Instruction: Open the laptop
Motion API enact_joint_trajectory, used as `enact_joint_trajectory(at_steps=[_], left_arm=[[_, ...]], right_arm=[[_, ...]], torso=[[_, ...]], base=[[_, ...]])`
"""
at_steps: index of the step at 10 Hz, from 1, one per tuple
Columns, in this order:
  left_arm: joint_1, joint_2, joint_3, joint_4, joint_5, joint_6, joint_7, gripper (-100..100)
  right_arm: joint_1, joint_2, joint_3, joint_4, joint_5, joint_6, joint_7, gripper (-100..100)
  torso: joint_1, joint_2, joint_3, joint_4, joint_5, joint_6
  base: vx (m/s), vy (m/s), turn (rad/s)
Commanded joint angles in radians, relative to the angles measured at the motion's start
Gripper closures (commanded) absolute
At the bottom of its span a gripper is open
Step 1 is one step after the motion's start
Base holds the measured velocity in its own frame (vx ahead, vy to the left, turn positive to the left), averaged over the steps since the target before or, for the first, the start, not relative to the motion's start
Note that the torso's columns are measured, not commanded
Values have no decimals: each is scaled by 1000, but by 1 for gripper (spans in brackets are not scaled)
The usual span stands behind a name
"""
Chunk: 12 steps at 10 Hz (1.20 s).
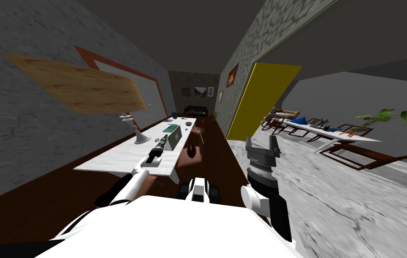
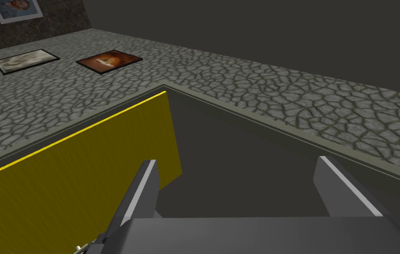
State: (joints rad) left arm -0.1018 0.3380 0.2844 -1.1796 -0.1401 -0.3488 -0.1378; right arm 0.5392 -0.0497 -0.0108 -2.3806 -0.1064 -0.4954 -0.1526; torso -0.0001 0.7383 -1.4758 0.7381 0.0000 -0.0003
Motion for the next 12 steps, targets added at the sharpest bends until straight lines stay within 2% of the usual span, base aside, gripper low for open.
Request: enact_joint_trajectory(at_steps=[1,3,4,5,7,9,10,12], left_arm=[[-19,-9,7,65,-2,30,-12,-100],[-16,-3,6,54,-1,20,-8,-100],[-16,-3,6,54,-1,19,-8,100],[-35,-16,3,63,27,40,26,100],[-53,-29,0,73,54,60,60,100],[-72,-41,-3,82,82,80,95,100],[-90,-54,-6,91,110,101,129,100],[-108,-67,-9,100,138,121,163,100]], right_arm=[[0,0,0,0,0,0,0,0],[0,0,0,0,0,0,0,0],[0,0,0,0,0,0,0,0],[0,0,0,0,0,0,0,0],[0,0,0,0,0,0,0,0],[0,0,0,0,0,0,0,0],[0,0,0,0,0,0,0,0],[0,0,0,0,0,0,0,0]], torso=[[0,0,0,0,0,0],[0,0,0,0,0,0],[0,0,0,0,0,0],[0,0,0,0,0,0],[11,-1,0,-1,4,-2],[8,-4,-2,-4,4,-4],[7,-5,-3,-4,4,-4],[9,-5,-3,-6,6,-2]], base=[[6,15,-184],[1,5,-22],[0,0,0],[-34,88,-15],[-51,159,-30],[-41,133,-12],[-54,168,-1],[-47,159,-12]])
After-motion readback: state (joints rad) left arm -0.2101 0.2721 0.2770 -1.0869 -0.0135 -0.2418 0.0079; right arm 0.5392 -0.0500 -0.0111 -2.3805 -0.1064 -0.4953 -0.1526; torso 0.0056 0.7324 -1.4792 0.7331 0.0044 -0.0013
